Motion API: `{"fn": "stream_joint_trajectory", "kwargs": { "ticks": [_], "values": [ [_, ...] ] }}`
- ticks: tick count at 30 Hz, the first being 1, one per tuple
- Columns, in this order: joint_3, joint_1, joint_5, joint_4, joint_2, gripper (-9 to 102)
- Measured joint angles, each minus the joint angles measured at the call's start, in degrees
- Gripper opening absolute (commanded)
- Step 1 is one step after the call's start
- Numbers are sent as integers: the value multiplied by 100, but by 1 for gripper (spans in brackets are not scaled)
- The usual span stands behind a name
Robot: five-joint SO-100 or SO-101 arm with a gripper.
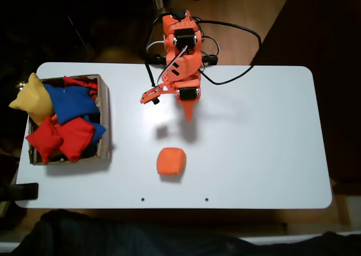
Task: Grasp a bag and put it in the box.
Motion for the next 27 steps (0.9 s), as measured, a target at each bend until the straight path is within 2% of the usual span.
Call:
{"fn": "stream_joint_trajectory", "kwargs": {
  "ticks": [27],
  "values": [
    [-2487, -167, -246, 264, -2039, 0]
  ]
}}
